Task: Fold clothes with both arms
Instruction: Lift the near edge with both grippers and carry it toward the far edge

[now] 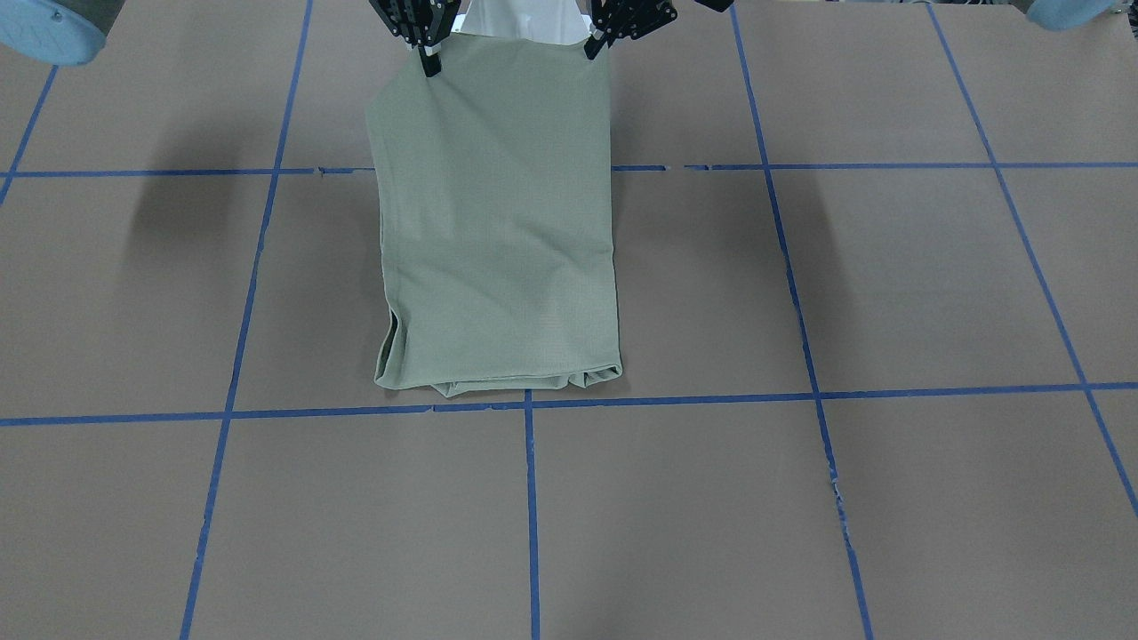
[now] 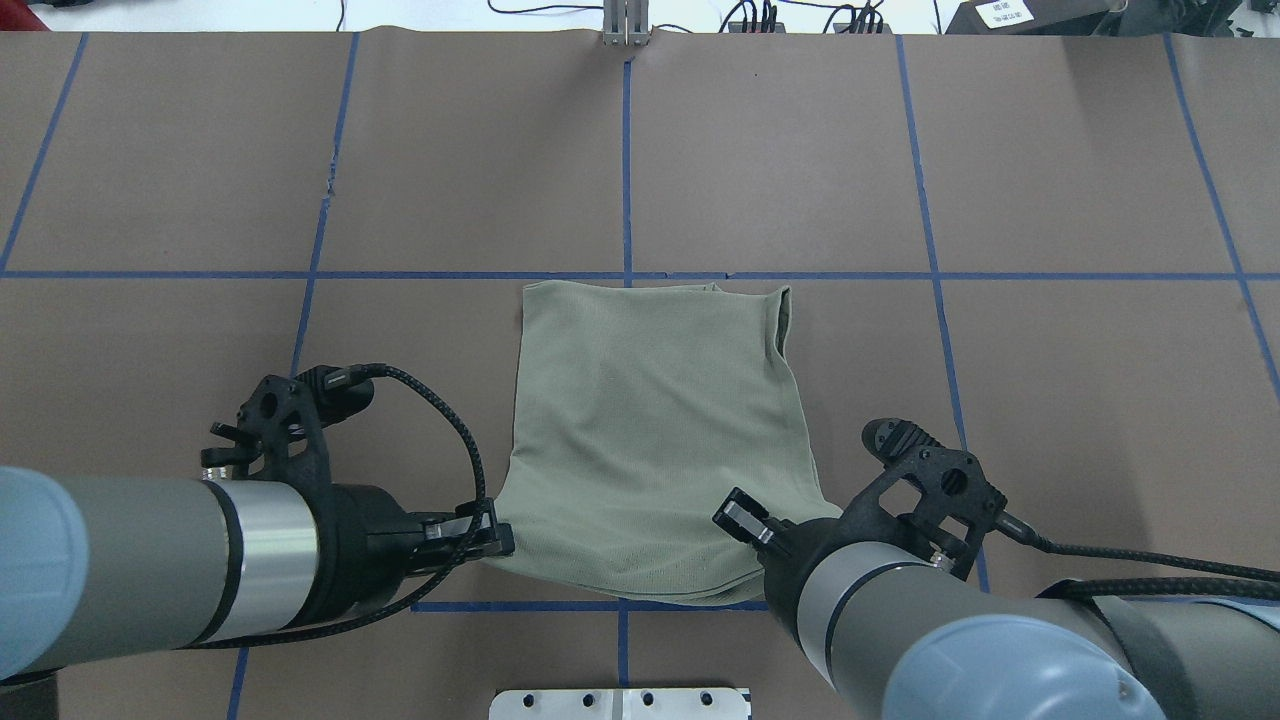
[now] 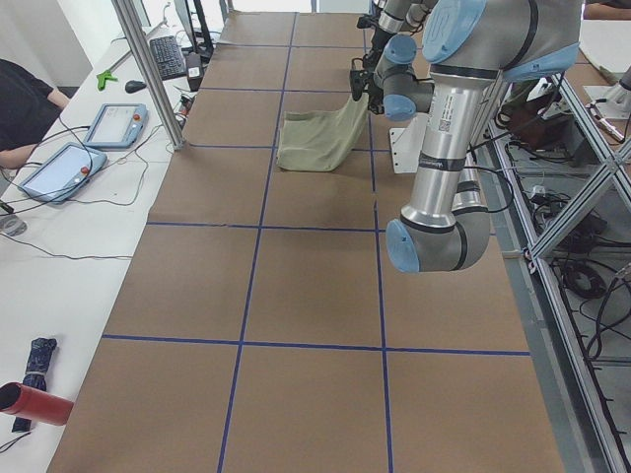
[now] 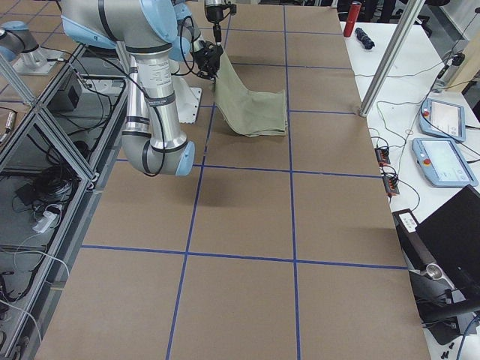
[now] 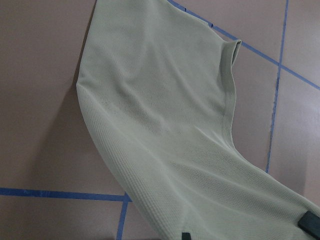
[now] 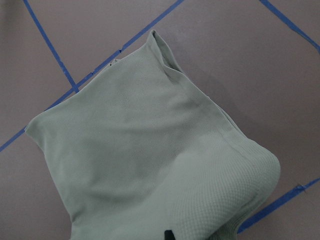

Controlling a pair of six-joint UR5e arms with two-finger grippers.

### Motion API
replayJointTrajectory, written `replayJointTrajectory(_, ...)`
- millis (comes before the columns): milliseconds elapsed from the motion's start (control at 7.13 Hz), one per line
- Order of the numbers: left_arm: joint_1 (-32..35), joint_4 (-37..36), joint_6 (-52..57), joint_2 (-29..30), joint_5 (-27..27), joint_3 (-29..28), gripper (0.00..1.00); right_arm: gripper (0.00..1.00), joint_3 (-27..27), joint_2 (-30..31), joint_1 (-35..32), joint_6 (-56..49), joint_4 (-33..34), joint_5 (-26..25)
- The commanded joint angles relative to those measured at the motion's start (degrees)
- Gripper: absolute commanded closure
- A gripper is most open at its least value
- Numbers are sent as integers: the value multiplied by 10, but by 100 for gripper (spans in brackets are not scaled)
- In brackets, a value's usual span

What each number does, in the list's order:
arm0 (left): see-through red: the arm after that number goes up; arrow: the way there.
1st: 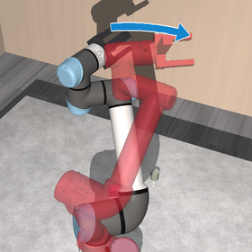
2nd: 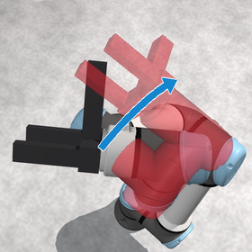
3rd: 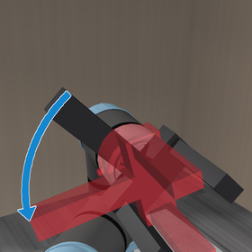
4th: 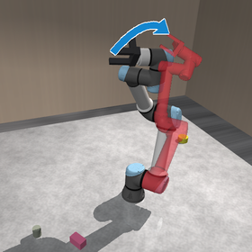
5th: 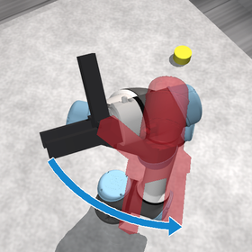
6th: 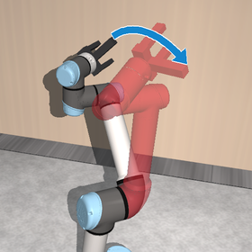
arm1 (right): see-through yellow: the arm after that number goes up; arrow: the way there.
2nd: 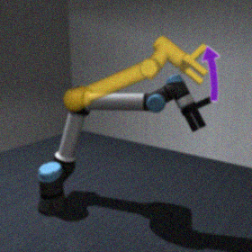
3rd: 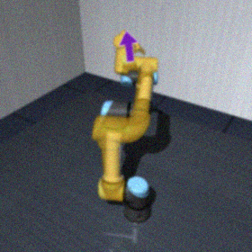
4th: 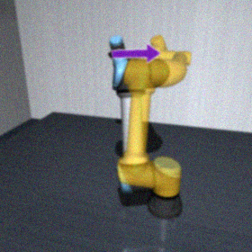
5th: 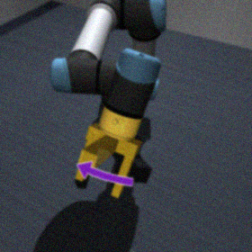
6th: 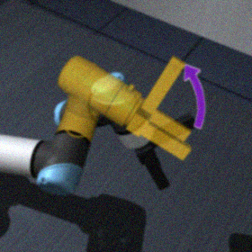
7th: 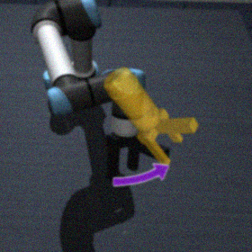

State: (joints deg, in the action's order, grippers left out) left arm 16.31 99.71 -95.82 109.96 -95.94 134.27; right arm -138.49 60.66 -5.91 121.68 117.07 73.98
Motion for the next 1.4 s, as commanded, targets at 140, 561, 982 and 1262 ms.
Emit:
replayJointTrajectory(140, 70, 14, 82, 66, 2, -149, 100, 100, 154, -3, -83, -63, -144, 4)
replayJointTrajectory(561, 114, 66, 102, 117, 2, -275, 100, 100, 276, -13, -133, -89, -248, 12)
replayJointTrajectory(982, 145, 78, 146, 152, 2, -353, 100, 100, 357, -63, -166, -94, -250, 37)
replayJointTrajectory(1262, 153, 129, 150, 158, 3, -416, 100, 100, 405, -86, -179, -101, -250, 38)
